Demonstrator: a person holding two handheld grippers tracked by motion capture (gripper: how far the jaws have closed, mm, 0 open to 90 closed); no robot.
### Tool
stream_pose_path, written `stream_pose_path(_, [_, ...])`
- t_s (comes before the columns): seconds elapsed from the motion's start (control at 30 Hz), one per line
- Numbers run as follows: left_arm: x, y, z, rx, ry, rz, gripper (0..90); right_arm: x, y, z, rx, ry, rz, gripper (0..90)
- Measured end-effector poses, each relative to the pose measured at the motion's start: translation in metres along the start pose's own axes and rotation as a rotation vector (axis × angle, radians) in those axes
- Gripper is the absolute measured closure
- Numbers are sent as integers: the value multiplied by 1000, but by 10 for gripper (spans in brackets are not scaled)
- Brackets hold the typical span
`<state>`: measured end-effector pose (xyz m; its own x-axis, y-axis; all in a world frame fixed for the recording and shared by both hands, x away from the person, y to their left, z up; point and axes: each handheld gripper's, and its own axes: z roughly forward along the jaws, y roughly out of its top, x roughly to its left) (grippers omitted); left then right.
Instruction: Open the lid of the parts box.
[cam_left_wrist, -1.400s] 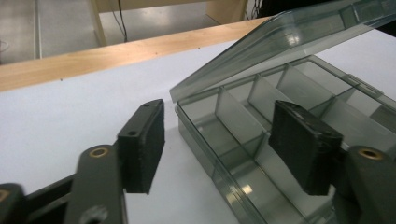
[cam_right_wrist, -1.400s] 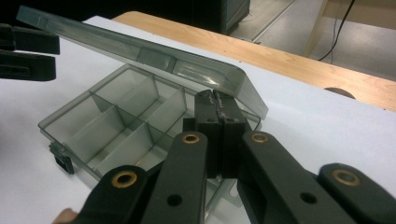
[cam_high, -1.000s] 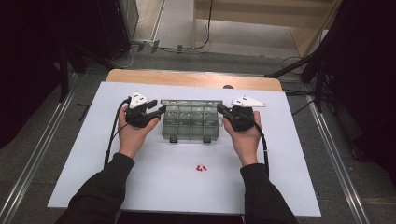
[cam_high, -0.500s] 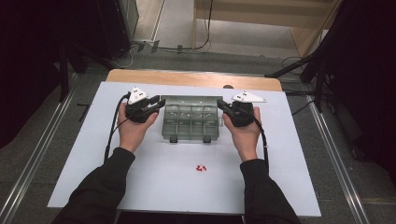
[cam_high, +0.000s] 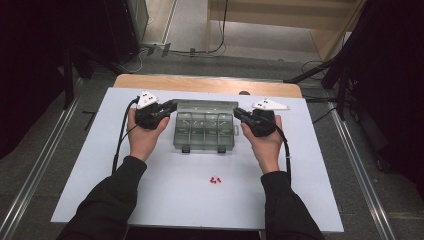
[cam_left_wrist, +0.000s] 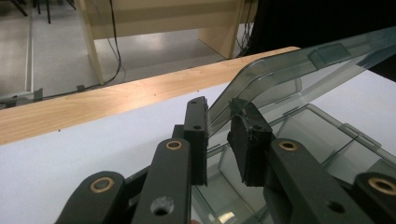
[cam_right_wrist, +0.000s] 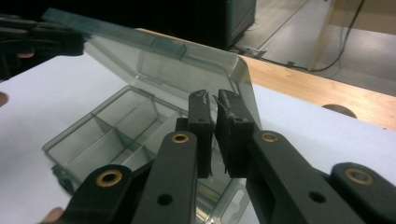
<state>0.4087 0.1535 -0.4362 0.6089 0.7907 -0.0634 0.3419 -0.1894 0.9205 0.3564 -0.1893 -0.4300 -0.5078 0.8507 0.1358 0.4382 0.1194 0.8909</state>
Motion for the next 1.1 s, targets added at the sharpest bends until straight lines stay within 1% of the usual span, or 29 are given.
stream_pose_path(0.07, [0, 0, 0, -1, 1, -6, 759, -4, -3, -1, 3, 0, 2, 831])
stream_pose_path(0.1, [0, 0, 0, 0, 3, -8, 759, -6, -5, -2, 5, -3, 13, 821])
stream_pose_path(0.2, [0, 1, 1, -4, 2, -19, 758, -12, -10, 1, 3, -29, 23, 757])
stream_pose_path(0.23, [0, 1, 1, -5, 2, -22, 759, -15, -12, 5, -15, -27, 25, 687])
stream_pose_path(0.27, [0, 1, 1, -4, 2, -25, 759, -15, -12, 5, -15, -27, 25, 687])
stream_pose_path(0.3, [0, 1, 1, -4, 0, -27, 759, -17, -13, 7, -27, -16, 49, 659])
stream_pose_path(0.33, [0, 1, 2, -8, -1, -31, 759, -18, -13, 9, -35, -6, 53, 636])
stream_pose_path(0.4, [1, 1, 2, -7, -1, -34, 759, -17, -14, 15, -49, -27, 16, 601])
stream_pose_path(0.47, [1, 1, 3, -10, -2, -39, 758, -18, -15, 21, -59, -30, 20, 580])
stream_pose_path(0.53, [1, 2, 3, -4, -4, -34, 759, -19, -15, 25, -72, -54, 24, 583])
stream_pose_path(0.57, [1, 3, 3, -4, -4, -38, 759, -20, -15, 26, -80, -54, 23, 591])
stream_pose_path(0.6, [1, 3, 3, -6, -4, -41, 759, -20, -14, 27, -84, -42, 11, 597])
stream_pose_path(0.67, [2, 4, 3, -7, -7, -46, 759, -21, -14, 31, -82, -28, 4, 621])
stream_pose_path(0.77, [2, 6, 3, -8, -11, -52, 759, -23, -14, 35, -90, -15, -4, 676])
stream_pose_path(0.83, [3, 7, 3, -12, -15, -60, 758, -24, -14, 36, -92, -18, -16, 708])
stream_pose_path(0.97, [5, 6, 4, -11, -21, -66, 759, -23, -14, 36, -97, -46, -28, 784])
stream_pose_path(1.0, [5, 6, 4, -9, -23, -69, 772, -21, -14, 34, -114, -73, -32, 818])
stream_pose_path(1.07, [7, 6, 5, -4, -27, -77, 773, -20, -14, 34, -122, -74, -34, 827])
stream_pose_path(1.1, [7, 6, 5, -6, -31, -82, 773, -19, -14, 34, -122, -85, -42, 835])
